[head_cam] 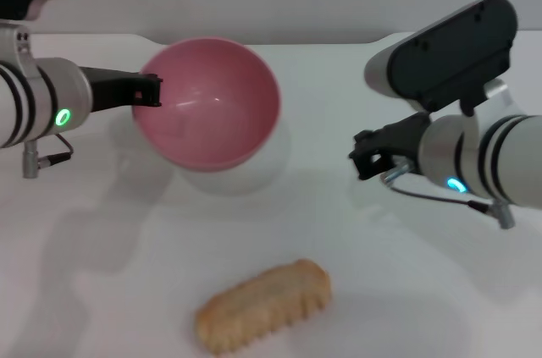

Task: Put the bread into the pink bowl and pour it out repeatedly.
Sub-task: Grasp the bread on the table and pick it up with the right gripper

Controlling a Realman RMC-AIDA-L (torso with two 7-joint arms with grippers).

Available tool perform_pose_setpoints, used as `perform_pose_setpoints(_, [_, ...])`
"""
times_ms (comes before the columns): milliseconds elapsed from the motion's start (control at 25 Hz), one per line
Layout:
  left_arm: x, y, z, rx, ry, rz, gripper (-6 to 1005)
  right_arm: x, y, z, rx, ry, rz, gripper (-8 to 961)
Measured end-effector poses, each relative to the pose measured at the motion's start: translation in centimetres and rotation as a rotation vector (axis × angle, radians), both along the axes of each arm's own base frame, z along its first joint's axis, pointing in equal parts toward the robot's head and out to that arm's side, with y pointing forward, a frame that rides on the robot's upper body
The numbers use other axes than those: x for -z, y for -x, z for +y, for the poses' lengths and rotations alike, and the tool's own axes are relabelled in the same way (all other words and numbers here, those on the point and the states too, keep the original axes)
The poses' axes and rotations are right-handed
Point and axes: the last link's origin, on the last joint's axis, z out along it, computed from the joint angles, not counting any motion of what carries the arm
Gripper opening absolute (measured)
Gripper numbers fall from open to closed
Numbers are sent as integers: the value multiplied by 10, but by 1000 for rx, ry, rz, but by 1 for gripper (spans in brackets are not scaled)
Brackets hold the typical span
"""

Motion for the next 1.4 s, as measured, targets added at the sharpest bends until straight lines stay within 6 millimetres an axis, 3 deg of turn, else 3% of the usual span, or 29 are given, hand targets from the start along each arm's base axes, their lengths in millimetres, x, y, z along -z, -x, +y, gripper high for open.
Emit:
perform_pose_setpoints(280, [-14, 12, 5, -72, -30, -13, 49, 17, 8, -14, -10, 86, 28, -2])
perform_pose_setpoints(600, [-16, 21, 8, -94, -31, 5, 48, 33, 18, -35, -2, 214, 63, 0])
perform_pose_setpoints(920, [-12, 27, 12, -113, -18, 13, 49, 33, 29, -53, -29, 283, 23, 221])
perform_pose_setpoints(1400, [-8, 27, 21, -115, -12, 17, 48, 54, 33, -77, -46, 396, 27, 592])
